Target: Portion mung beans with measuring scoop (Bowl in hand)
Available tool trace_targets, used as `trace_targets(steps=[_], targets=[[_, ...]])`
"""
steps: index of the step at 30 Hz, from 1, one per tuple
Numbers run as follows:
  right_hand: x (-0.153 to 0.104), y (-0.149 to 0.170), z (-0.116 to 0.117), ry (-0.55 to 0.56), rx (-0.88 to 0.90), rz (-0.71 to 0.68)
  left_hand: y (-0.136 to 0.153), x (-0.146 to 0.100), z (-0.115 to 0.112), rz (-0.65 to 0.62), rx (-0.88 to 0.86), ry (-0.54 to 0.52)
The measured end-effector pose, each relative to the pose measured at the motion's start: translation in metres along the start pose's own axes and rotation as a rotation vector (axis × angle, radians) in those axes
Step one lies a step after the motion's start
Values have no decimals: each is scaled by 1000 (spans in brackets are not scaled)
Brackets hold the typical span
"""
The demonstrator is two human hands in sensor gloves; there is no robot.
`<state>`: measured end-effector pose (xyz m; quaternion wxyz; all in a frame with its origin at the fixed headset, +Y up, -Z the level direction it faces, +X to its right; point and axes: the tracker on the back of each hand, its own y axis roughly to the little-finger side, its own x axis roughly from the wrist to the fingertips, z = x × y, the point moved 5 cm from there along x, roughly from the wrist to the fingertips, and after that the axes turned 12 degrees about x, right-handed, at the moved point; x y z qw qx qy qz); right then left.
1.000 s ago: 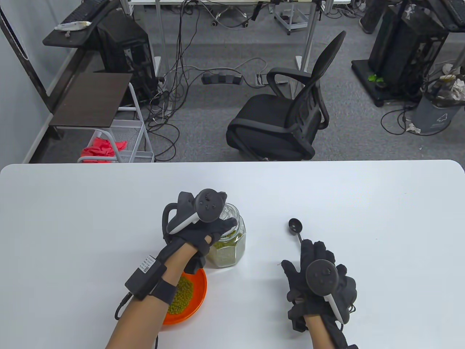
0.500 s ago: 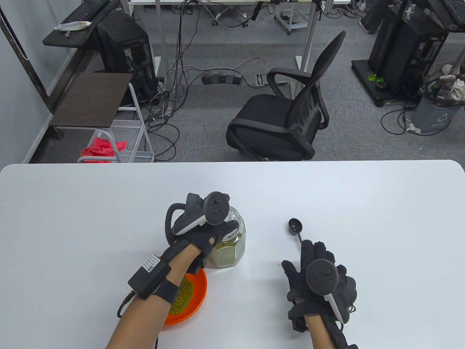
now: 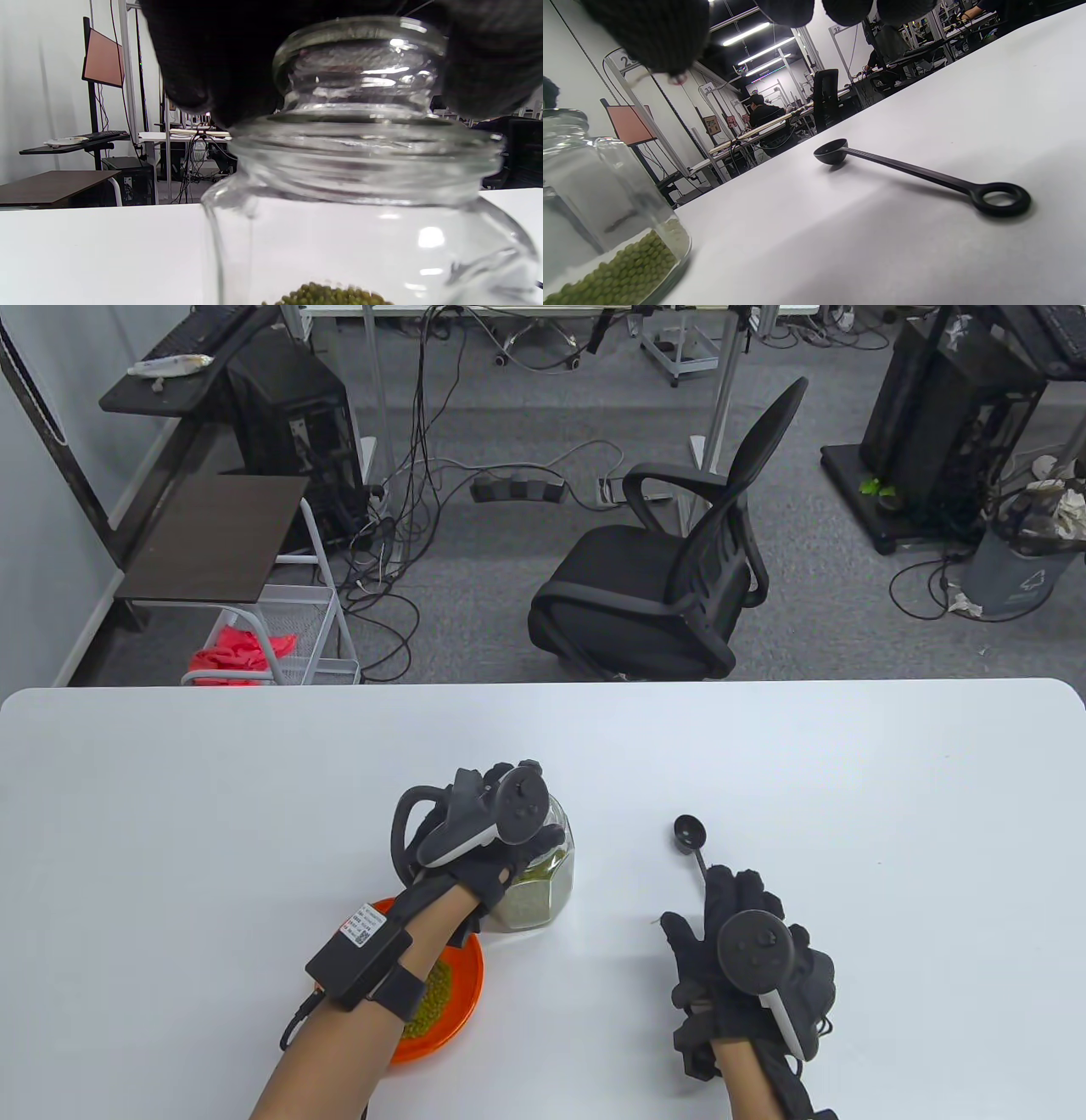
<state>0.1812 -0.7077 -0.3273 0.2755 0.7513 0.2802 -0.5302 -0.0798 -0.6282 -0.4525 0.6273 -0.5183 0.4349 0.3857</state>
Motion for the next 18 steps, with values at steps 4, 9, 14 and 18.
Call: trace_targets(steps=[4,9,14,18], targets=[[0,0,0,-1,2,2,-1,0,-1,-4,-3,18],[0,0,0,-1,-2,2,0,-3,-2,-13,-36,42],[0,0,-1,4,-6,1,9,-13,5,-13,-79,17],[0,-1,-2,11,-4,-4,22,-27,9,-3,-80,34]])
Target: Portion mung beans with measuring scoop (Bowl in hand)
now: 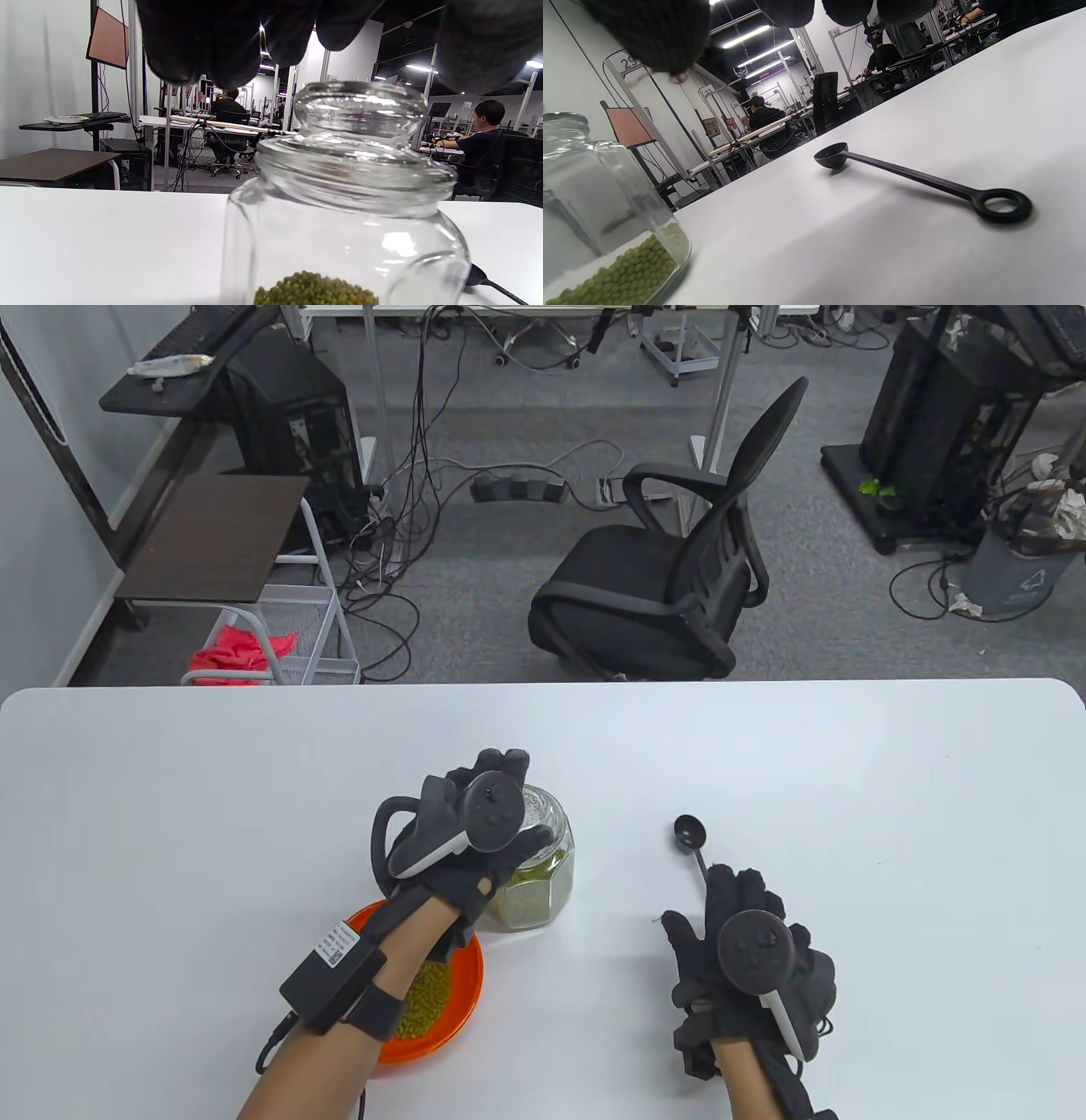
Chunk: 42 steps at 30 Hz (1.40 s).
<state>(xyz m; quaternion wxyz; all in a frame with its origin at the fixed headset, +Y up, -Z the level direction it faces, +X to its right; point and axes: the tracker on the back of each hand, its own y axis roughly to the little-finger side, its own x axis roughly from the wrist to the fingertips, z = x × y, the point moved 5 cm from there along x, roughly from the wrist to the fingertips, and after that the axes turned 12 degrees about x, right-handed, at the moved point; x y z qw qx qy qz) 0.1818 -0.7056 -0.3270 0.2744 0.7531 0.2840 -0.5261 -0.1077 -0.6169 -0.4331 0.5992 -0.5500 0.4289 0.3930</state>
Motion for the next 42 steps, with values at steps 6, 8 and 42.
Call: trace_targets(steps=[6,8,42], targets=[[-1,-1,-1,11,-3,-5,19,-22,0,20,-17,-5],[-1,-1,1,5,-13,-8,29,-29,-3,38,-20,-5],[-7,-17,13,-21,-28,-70,123,-107,-50,236,-136,-4]])
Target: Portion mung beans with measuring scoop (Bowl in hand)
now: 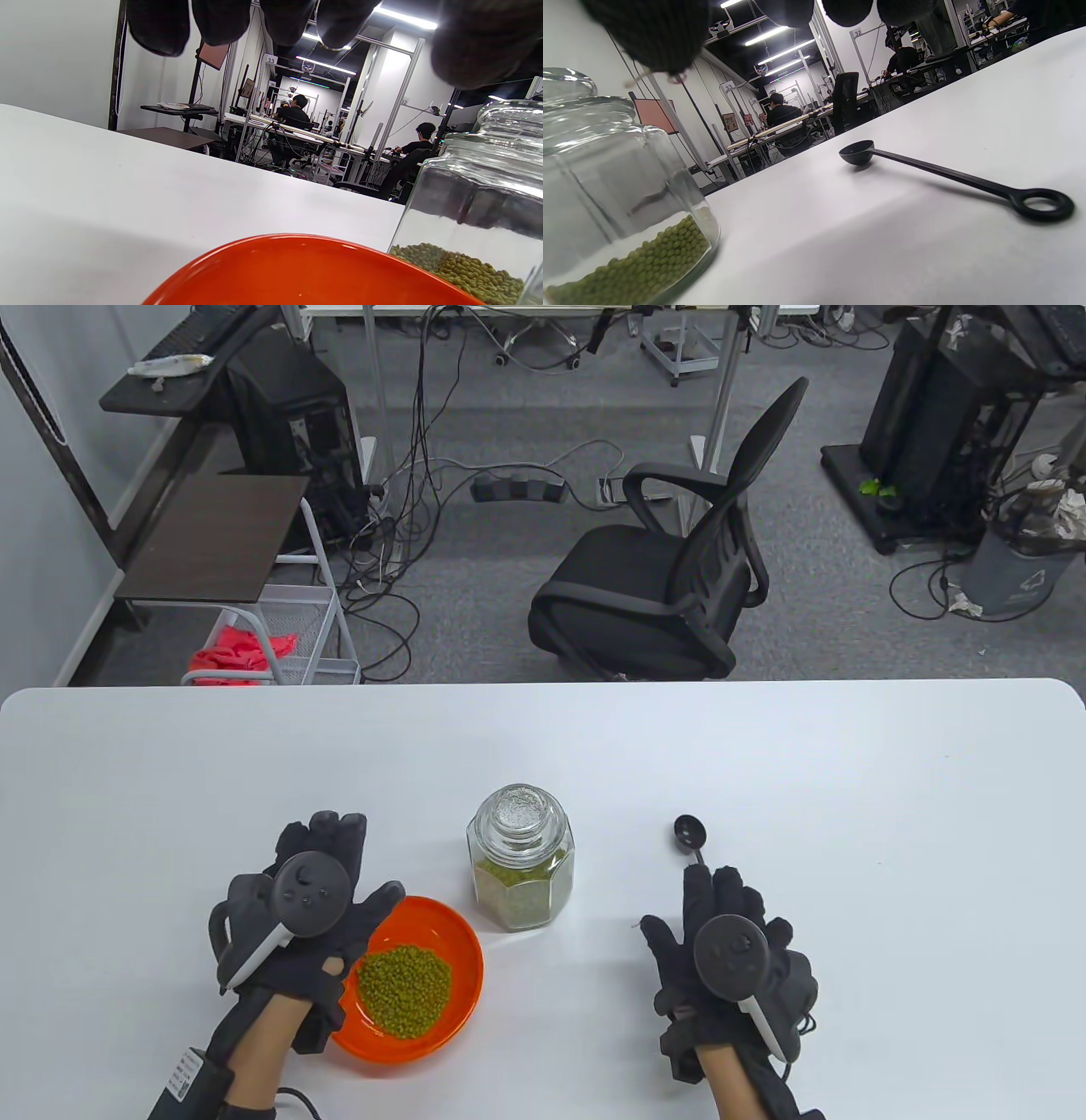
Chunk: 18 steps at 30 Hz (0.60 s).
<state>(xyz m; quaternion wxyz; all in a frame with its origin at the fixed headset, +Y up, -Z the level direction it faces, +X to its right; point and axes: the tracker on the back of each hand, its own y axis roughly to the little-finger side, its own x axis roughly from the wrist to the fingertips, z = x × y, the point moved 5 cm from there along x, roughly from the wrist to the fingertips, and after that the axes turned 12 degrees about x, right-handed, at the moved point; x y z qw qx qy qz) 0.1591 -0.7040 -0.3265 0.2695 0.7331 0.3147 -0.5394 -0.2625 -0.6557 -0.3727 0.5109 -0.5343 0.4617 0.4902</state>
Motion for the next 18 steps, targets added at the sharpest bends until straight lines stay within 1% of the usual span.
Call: trace_targets(steps=[3,5,8,12,18], targets=[[0,0,0,4,8,1,5,-6,-1,9,-4,-14],[0,0,0,1,6,1,8,-9,0,14,-10,-46],[0,0,1,-5,5,0,13,-14,-3,26,-9,-29],[-1,-4,4,-13,-4,-10,19,-18,-10,44,-21,-35],[-2,-8,7,-23,-17,-25,26,-24,-27,62,-28,-8]])
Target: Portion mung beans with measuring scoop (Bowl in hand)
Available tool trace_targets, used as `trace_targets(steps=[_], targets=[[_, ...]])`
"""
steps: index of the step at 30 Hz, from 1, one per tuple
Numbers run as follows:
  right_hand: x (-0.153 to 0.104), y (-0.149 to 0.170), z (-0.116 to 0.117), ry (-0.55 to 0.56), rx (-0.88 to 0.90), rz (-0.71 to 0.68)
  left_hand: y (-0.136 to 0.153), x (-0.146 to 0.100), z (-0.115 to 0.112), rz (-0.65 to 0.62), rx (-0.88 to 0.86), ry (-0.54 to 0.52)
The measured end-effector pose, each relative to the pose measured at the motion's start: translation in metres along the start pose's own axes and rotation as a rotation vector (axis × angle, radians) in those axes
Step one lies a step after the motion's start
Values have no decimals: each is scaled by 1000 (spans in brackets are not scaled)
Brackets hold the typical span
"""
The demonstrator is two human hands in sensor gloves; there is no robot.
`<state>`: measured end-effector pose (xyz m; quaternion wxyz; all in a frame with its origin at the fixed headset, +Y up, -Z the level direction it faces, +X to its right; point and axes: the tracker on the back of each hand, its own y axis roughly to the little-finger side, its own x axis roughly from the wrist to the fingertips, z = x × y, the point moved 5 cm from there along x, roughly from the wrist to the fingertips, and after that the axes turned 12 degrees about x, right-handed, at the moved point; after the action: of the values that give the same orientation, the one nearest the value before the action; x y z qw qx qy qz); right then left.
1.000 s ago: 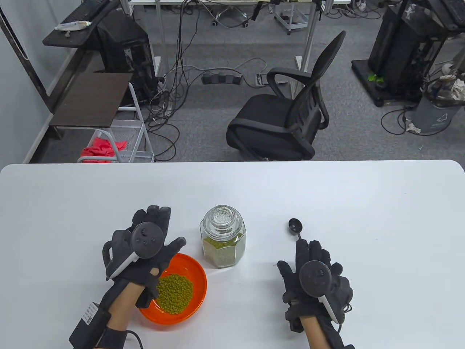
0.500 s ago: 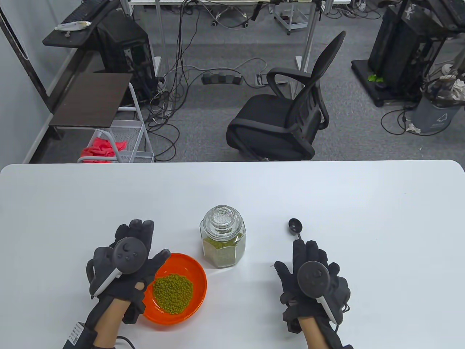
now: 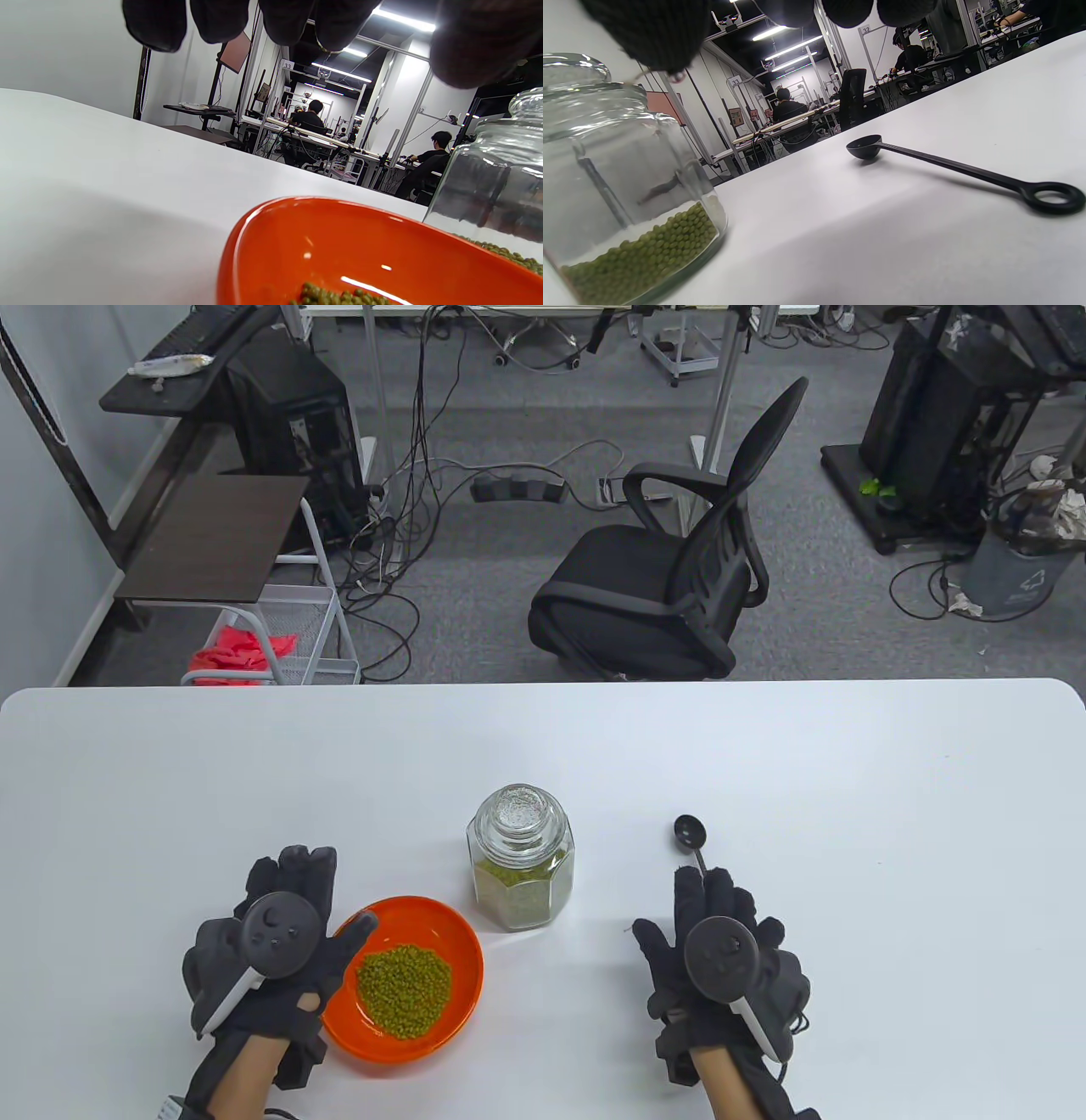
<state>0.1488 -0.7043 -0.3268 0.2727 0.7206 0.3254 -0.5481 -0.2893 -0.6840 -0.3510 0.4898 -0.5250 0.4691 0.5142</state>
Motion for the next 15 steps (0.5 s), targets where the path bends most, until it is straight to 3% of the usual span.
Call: trace_targets(steps=[15], targets=[[-2,-5,8,-33,-20,-12,5,-3,-20,19,-19,37]])
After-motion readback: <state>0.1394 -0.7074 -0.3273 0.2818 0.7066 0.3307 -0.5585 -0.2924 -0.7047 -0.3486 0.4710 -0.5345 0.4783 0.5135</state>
